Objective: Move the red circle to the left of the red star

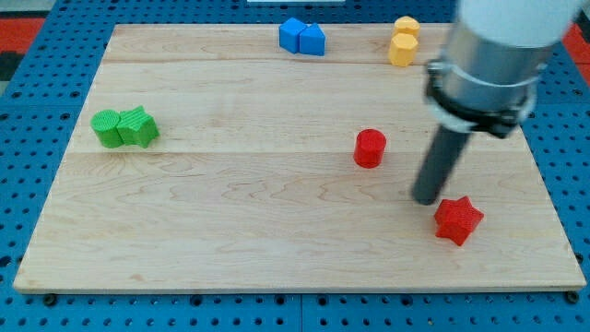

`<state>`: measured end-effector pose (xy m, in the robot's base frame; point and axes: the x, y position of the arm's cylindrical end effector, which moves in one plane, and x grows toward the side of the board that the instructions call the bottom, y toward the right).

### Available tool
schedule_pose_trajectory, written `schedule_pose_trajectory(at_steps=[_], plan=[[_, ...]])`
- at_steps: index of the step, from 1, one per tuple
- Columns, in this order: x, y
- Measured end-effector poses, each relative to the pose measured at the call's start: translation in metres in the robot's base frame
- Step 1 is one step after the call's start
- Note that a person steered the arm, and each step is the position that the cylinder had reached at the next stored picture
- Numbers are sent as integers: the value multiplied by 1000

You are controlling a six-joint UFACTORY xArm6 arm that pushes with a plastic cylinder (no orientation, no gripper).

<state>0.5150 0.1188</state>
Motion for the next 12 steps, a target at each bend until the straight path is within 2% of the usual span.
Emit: schedule_pose_trajectory(at_steps=[1, 2, 3, 4, 5, 6, 8, 9, 11, 12], plan=[[-3, -80], [-62, -118], [-119, -105], [-117, -45], [-57, -44], [-44, -20], [-20, -20], [-20, -20], [-87, -29], [-107, -42]])
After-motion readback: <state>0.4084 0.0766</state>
